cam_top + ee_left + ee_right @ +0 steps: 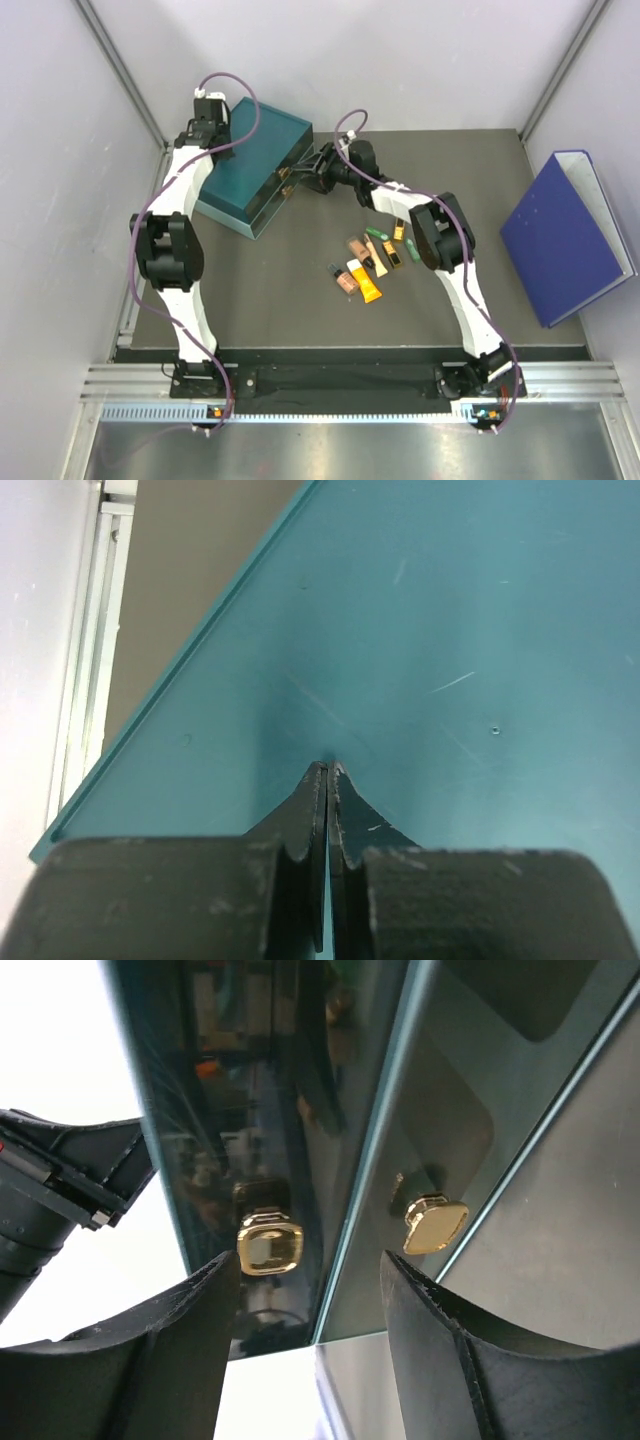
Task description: Organize the makeup
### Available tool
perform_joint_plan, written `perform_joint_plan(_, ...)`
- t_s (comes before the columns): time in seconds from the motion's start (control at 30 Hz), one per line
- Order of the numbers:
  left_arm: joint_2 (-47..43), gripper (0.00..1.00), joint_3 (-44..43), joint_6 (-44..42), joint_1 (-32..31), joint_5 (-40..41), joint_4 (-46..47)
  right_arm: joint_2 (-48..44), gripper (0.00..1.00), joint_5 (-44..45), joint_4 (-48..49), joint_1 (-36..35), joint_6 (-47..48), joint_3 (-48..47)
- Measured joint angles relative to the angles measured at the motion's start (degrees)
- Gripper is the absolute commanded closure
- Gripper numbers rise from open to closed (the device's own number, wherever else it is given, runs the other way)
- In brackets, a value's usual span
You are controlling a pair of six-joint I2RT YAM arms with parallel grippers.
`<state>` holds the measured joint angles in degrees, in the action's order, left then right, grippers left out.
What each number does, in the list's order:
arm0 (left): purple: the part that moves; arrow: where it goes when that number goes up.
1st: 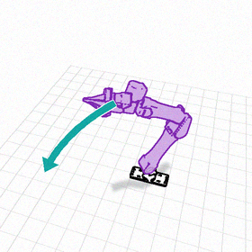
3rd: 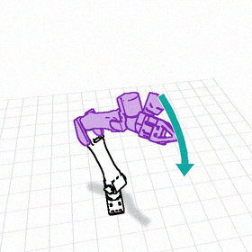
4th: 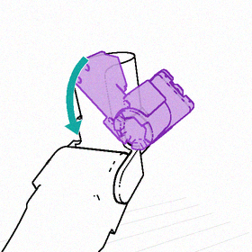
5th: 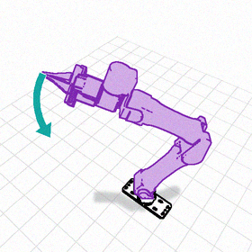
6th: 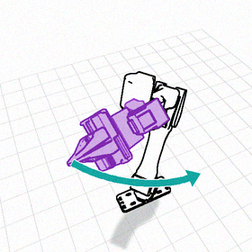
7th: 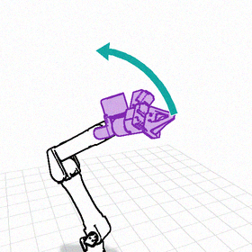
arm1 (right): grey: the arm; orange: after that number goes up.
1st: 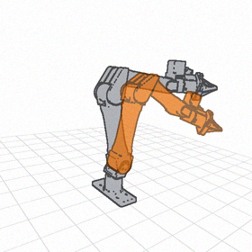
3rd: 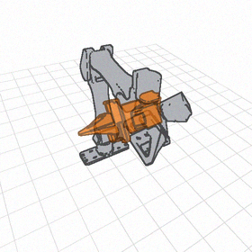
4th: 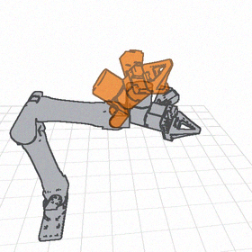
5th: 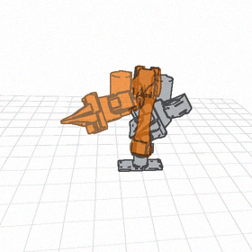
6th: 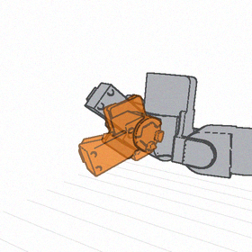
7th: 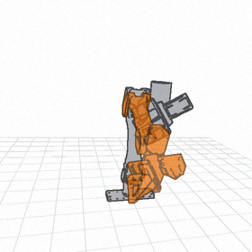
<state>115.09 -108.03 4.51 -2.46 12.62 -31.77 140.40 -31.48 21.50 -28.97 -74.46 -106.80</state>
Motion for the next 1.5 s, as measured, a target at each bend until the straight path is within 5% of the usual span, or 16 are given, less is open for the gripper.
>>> perform_joint_plan(1.17,0.0,1.0,0.15,-0.13,-0.11,-4.74,0.24,8.72,0.44,-5.7,5.88,-1.18,-7.34,-11.1)
perform_joint_plan(1.37,0.0,1.0,0.15,-0.17,-0.11,-4.76,0.24,8.9,0.57,-5.66,4.68,-1.38,-6.56,-11.1)
perform_joint_plan(1.5,0.0,1.0,0.17,-0.2,-0.11,-4.83,0.24,9.99,0.79,-6.16,5.6,-1.44,-7.13,-12.33)
